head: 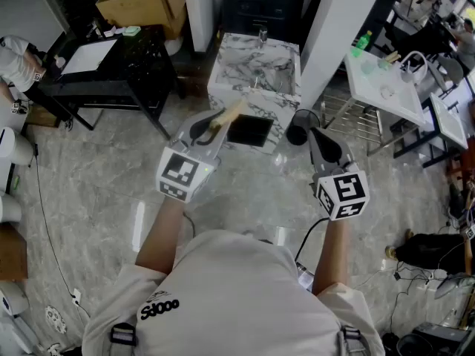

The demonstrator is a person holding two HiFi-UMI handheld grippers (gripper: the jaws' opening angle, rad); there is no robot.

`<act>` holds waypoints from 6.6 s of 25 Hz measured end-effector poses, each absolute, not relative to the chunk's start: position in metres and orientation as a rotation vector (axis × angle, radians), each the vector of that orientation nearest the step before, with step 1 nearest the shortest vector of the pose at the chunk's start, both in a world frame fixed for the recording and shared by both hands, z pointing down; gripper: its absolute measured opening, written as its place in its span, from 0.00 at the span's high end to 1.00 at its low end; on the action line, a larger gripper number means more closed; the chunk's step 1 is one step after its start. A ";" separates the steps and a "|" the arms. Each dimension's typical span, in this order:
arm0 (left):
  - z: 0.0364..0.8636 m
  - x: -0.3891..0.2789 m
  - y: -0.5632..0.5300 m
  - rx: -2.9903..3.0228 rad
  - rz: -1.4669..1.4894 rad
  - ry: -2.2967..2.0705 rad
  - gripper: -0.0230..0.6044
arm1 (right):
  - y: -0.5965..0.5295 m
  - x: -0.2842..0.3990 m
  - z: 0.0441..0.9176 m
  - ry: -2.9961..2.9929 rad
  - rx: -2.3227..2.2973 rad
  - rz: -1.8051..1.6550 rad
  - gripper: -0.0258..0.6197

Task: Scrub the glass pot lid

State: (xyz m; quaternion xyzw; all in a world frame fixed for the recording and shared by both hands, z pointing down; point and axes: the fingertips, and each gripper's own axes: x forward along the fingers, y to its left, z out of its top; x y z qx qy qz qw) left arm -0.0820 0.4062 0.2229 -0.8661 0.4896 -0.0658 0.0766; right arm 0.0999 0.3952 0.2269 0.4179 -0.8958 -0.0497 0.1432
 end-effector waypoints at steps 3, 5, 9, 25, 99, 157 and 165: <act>0.223 -0.079 0.408 -2.595 -0.193 1.467 0.88 | 0.397 0.105 0.228 -2.588 1.208 -0.135 0.96; 0.223 -0.076 0.409 -2.592 -0.193 1.470 0.88 | 0.397 0.109 0.227 -2.590 1.211 -0.130 0.96; 0.224 -0.069 0.412 -2.591 -0.195 1.472 0.88 | 0.401 0.116 0.228 -2.621 1.191 -0.106 0.96; 0.236 -0.017 0.425 -2.592 -0.219 1.496 0.88 | 0.415 0.140 0.218 -2.769 1.089 -0.015 0.95; 0.294 -0.140 -0.022 -2.817 -0.241 1.361 0.88 | -0.008 0.000 0.269 -2.683 1.229 0.074 0.95; 0.585 -0.093 -0.204 -2.860 -1.241 1.337 0.88 | -0.172 0.072 0.423 -2.415 1.241 0.512 0.96; 0.631 -0.090 -0.225 -2.826 -1.307 1.358 0.87 | -0.169 0.070 0.441 -2.331 1.288 0.584 0.96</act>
